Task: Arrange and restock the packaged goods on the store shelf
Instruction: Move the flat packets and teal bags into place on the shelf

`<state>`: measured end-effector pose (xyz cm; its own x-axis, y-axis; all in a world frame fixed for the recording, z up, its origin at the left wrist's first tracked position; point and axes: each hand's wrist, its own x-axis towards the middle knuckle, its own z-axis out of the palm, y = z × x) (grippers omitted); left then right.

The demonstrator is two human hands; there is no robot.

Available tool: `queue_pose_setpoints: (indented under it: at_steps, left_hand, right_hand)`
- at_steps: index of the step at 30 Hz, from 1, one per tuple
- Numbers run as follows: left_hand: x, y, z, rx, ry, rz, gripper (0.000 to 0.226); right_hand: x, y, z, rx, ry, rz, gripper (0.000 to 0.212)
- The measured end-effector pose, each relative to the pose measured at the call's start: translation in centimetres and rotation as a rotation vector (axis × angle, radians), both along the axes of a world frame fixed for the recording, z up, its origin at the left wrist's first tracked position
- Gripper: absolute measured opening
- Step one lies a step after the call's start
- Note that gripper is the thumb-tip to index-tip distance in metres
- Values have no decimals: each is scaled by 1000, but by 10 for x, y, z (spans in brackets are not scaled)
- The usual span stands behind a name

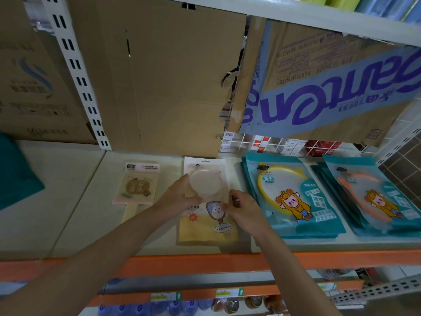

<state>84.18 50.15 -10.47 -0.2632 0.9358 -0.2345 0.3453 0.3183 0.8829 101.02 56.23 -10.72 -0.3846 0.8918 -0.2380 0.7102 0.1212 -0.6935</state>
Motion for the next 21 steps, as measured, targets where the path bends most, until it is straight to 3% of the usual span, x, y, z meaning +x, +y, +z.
queue_pose_setpoints:
  at_steps: [1, 4, 5, 8, 11, 17, 21]
  left_hand:
    - [0, 0, 0, 0, -8, 5, 65]
    - [-6, -2, 5, 7, 39, 34, 86]
    - [-11, -2, 8, 19, 88, 57, 88]
    - [-31, -7, 16, 99, 282, 120, 71]
    - [-58, -20, 24, 162, 563, 78, 69]
    - [-104, -73, 29, -67, 817, 72, 73]
    - [-135, -116, 32, -190, 881, 76, 68]
  right_hand:
    - [0, -1, 1, -8, 14, 16, 16]
    - [0, 1, 9, 50, 25, 18, 57]
    - [-1, 2, 14, 94, 12, 39, 61]
    - [-6, 8, 27, 210, -57, 146, 62]
    - [-23, 13, 36, 329, -160, 274, 62]
    - [-84, -4, 35, 445, -246, 598, 65]
    - [-128, -35, 41, 415, -152, 754, 66]
